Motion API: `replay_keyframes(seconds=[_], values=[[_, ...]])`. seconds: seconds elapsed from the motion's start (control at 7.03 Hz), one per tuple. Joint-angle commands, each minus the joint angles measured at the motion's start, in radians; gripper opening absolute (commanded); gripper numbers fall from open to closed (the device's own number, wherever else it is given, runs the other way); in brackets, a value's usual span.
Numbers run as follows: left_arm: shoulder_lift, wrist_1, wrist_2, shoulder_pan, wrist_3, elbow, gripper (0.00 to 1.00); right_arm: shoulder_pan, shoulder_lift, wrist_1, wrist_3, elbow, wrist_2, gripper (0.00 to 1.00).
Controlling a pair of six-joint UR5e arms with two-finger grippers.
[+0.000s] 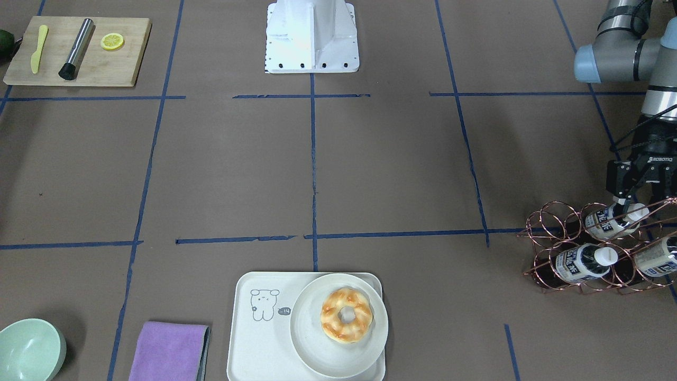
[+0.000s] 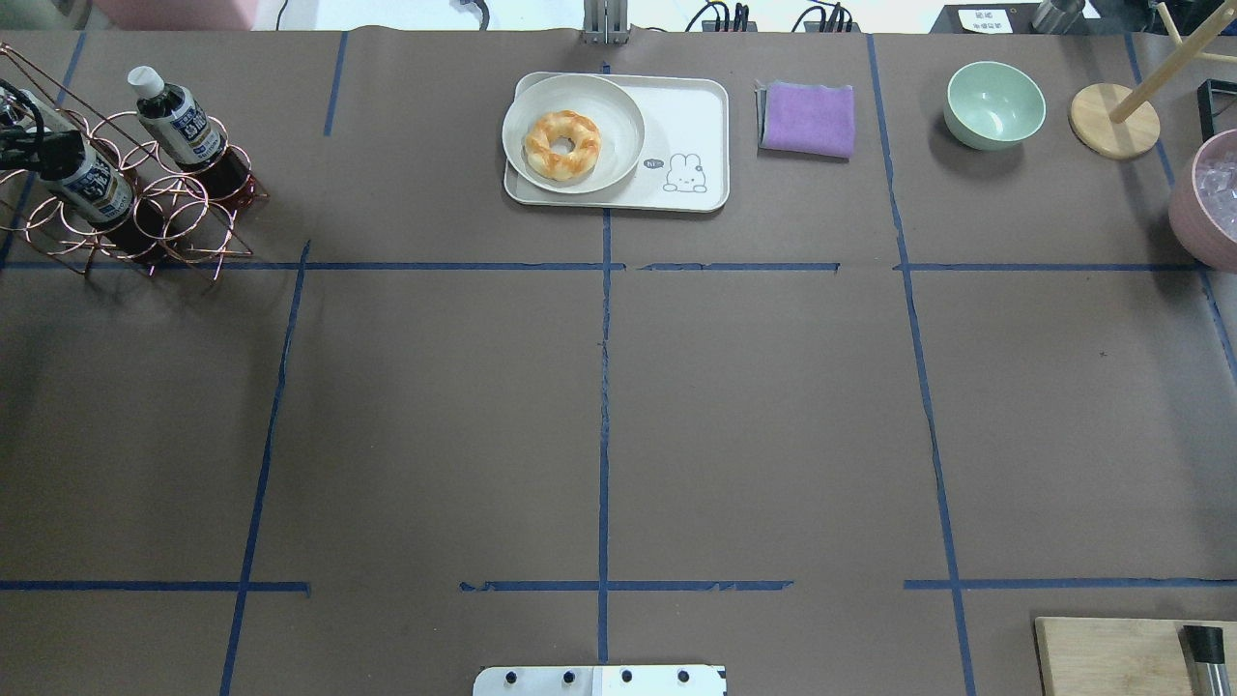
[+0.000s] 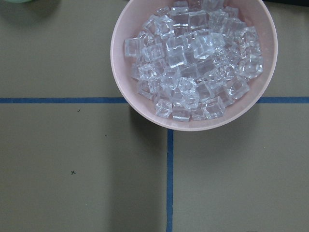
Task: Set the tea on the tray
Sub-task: 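Move the left gripper over the copper rack toward a dark tea bottle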
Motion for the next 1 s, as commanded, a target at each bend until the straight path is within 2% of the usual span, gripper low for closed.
replay_keyframes(seconds=[0.0,0.28,0.57,0.71,0.85], values=[[0.000,0.000,0.000,0.000,-0.001,0.005,0.60,0.000,0.001,0.000,-0.001,-0.001,0.000,1.00],[0.000,0.000,0.000,-0.003,-0.001,0.005,0.49,0.000,0.001,0.000,-0.001,-0.001,0.000,1.00],[-0.002,-0.002,-0.003,-0.029,-0.004,-0.003,0.10,0.000,0.001,0.000,-0.001,-0.001,0.000,1.00],[-0.003,-0.002,-0.010,-0.046,-0.002,-0.012,0.00,0.000,-0.001,0.000,-0.001,0.000,0.000,1.00],[-0.003,0.002,-0.014,-0.052,-0.002,-0.015,0.00,0.000,-0.001,0.000,-0.001,0.000,0.000,1.00]])
